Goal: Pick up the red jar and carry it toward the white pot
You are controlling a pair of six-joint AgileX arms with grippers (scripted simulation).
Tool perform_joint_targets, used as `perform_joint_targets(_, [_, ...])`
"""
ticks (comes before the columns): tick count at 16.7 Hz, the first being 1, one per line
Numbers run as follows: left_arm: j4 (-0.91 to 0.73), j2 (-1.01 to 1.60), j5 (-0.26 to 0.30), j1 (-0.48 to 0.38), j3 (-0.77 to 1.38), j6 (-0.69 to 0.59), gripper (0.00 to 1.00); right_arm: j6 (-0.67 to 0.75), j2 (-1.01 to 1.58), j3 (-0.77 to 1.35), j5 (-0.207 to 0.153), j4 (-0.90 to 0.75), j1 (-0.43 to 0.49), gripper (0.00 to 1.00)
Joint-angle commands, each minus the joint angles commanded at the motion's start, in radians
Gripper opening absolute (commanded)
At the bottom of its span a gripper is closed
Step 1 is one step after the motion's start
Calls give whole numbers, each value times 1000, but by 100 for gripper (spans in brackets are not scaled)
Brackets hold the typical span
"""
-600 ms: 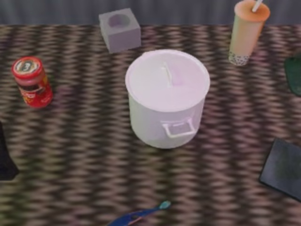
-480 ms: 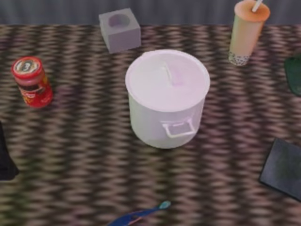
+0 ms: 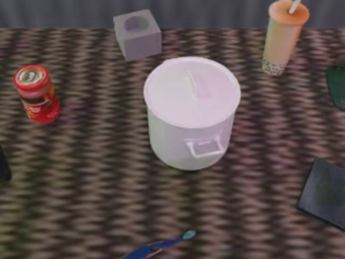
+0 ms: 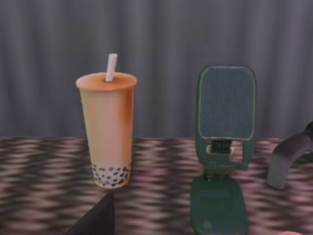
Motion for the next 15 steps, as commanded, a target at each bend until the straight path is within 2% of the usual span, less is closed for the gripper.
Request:
perform_joint_targets(5, [-256, 427, 9, -16, 410, 40, 100, 0, 0, 0, 0, 0, 0, 100])
perform_joint_targets(15, [-841, 1438, 12, -23, 1410, 118, 100, 0, 0, 0, 0, 0, 0, 100])
